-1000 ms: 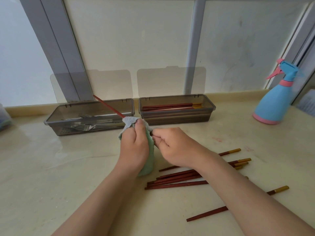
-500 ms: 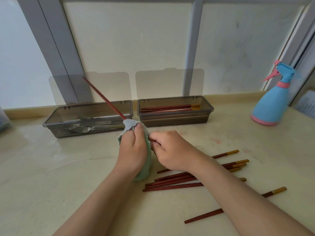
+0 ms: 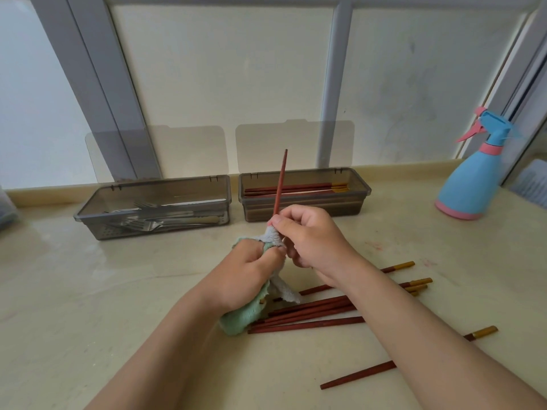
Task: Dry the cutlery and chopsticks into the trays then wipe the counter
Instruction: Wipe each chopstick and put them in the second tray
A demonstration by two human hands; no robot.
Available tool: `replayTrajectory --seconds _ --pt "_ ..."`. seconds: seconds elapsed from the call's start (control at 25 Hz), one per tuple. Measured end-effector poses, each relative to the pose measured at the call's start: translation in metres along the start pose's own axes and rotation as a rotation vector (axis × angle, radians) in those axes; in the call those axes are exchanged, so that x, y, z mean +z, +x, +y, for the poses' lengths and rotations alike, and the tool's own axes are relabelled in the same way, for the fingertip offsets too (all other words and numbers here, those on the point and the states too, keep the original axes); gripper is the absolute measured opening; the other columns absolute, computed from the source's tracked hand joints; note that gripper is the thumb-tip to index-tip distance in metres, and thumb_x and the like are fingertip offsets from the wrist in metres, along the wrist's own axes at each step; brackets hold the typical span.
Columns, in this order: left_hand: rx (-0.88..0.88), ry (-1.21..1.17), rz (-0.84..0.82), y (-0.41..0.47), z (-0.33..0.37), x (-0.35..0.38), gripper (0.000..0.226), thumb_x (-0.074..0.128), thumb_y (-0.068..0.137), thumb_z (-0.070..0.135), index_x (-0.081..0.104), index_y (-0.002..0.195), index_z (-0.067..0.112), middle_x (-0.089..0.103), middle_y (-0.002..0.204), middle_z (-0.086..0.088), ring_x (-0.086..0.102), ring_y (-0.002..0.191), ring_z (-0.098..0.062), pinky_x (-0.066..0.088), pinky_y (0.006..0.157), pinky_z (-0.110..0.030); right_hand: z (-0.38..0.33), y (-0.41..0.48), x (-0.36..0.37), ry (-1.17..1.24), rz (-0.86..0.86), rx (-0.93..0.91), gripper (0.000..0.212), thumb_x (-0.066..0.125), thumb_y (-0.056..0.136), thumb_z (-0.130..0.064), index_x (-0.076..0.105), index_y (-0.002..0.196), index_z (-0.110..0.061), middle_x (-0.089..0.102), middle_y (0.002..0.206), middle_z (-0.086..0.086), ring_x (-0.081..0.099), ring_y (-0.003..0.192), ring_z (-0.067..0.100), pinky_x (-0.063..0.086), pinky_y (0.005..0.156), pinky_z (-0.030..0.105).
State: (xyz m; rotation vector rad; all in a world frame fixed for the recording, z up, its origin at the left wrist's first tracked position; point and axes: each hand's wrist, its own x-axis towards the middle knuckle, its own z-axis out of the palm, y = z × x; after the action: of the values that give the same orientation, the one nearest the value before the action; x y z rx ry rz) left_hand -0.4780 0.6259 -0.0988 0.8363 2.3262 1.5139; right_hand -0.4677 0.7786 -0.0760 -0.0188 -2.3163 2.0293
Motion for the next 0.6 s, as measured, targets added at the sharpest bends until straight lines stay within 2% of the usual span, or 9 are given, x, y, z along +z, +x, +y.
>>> replayTrajectory --seconds 0.12,0.24,0.36,0.48,0.6 --pt "0.03 0.071 -0.017 0.0 0.0 0.002 0.043 0.045 0.094 0.033 0.036 0.055 0.019 0.034 0.056 0.003 0.032 0.055 -0.018 0.031 0.055 -0.033 -0.001 0.006 -0.004 0.12 0.079 0.077 0.018 0.057 0.099 -0.014 0.068 0.089 -0.005 0.054 0.066 0.0 0.042 0.045 0.01 0.025 0.038 0.021" --pt "0.053 0.14 -0.031 -0.001 0.002 0.007 0.045 0.045 0.094 0.036 0.034 0.055 0.015 0.031 0.055 0.002 0.03 0.053 -0.018 0.028 0.053 -0.036 0.0 0.012 -0.013 0.214 0.244 0.117 0.015 0.055 0.1 -0.014 0.065 0.092 -0.006 0.055 0.076 0.004 0.047 0.048 0.011 0.027 0.039 0.024" --pt "0.068 0.13 0.015 -0.003 0.004 0.008 0.048 0.046 0.097 0.029 0.033 0.052 0.018 0.029 0.05 0.004 0.028 0.049 -0.015 0.027 0.05 -0.031 0.003 0.022 -0.026 0.277 0.417 0.135 0.015 0.051 0.102 -0.016 0.062 0.096 -0.008 0.061 0.084 0.01 0.052 0.049 0.012 0.033 0.038 0.025" --pt "0.06 0.068 0.146 -0.002 0.001 0.004 0.046 0.044 0.096 0.027 0.032 0.052 0.017 0.029 0.051 0.001 0.029 0.049 -0.016 0.027 0.05 -0.03 0.0 0.027 -0.044 0.229 0.568 -0.017 0.015 0.048 0.105 -0.019 0.059 0.105 -0.01 0.071 0.093 0.011 0.066 0.056 0.014 0.046 0.041 0.027" --pt "0.052 0.056 0.22 -0.001 -0.003 0.001 0.049 0.044 0.1 0.022 0.031 0.053 0.016 0.029 0.051 -0.002 0.028 0.049 -0.018 0.027 0.05 -0.032 -0.008 0.023 -0.051 0.043 0.611 -0.279 0.009 0.047 0.106 -0.018 0.055 0.103 -0.018 0.07 0.097 0.006 0.074 0.071 0.017 0.059 0.055 0.028"
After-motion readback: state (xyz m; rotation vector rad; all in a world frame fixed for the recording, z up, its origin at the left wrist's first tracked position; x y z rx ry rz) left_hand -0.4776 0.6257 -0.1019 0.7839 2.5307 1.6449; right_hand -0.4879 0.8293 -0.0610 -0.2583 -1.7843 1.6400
